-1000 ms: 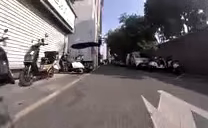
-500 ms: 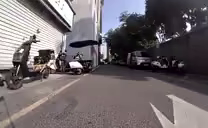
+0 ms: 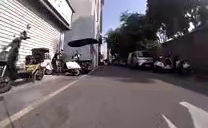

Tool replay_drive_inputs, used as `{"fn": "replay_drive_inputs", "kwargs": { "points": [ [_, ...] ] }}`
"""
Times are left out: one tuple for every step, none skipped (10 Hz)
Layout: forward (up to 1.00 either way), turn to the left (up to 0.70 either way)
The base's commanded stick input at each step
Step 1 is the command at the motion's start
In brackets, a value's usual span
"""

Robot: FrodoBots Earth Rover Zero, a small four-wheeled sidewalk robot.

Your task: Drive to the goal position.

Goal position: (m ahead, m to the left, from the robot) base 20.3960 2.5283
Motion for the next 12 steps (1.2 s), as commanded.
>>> {"fn": "replay_drive_inputs", "kwargs": {
  "points": [
    [0.70,0.00],
    [0.70,0.00],
    [0.70,0.00],
    [0.70,0.00],
    [0.70,0.00],
    [0.70,0.00],
    [0.70,0.00],
    [0.70,0.00],
    [0.70,0.00],
    [0.70,0.00],
    [0.70,0.00],
    [0.70,0.00]
  ]
}}
